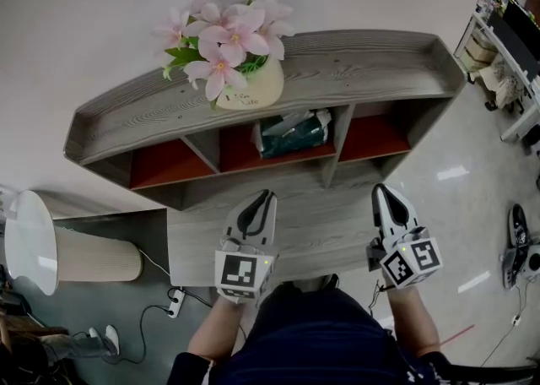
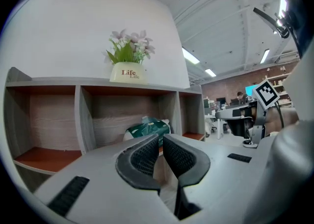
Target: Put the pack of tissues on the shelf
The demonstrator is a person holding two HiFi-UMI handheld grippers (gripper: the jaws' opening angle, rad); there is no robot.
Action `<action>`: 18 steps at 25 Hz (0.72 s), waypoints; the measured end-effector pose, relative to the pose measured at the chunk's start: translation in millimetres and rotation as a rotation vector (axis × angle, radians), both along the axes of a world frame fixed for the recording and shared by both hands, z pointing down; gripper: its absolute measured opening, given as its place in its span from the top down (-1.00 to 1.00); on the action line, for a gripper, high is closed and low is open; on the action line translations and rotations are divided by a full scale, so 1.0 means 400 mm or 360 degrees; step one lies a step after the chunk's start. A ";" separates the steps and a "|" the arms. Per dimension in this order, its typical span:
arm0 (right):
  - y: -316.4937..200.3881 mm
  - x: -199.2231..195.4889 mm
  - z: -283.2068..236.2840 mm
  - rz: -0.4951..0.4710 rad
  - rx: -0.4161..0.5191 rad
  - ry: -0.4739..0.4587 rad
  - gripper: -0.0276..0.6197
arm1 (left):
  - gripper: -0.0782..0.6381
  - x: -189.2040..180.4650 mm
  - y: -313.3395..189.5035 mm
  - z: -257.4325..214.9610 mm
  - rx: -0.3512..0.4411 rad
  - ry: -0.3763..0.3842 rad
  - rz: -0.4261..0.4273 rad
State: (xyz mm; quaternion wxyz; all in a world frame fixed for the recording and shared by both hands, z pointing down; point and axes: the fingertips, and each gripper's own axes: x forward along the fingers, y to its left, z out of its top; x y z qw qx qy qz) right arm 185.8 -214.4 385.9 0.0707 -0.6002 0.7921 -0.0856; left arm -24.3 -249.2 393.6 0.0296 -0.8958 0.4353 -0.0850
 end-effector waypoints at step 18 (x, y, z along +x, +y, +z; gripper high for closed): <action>0.002 -0.059 -0.021 -0.0071 0.0024 0.0065 0.88 | 0.67 0.014 -0.003 -0.025 0.0014 0.0048 0.0064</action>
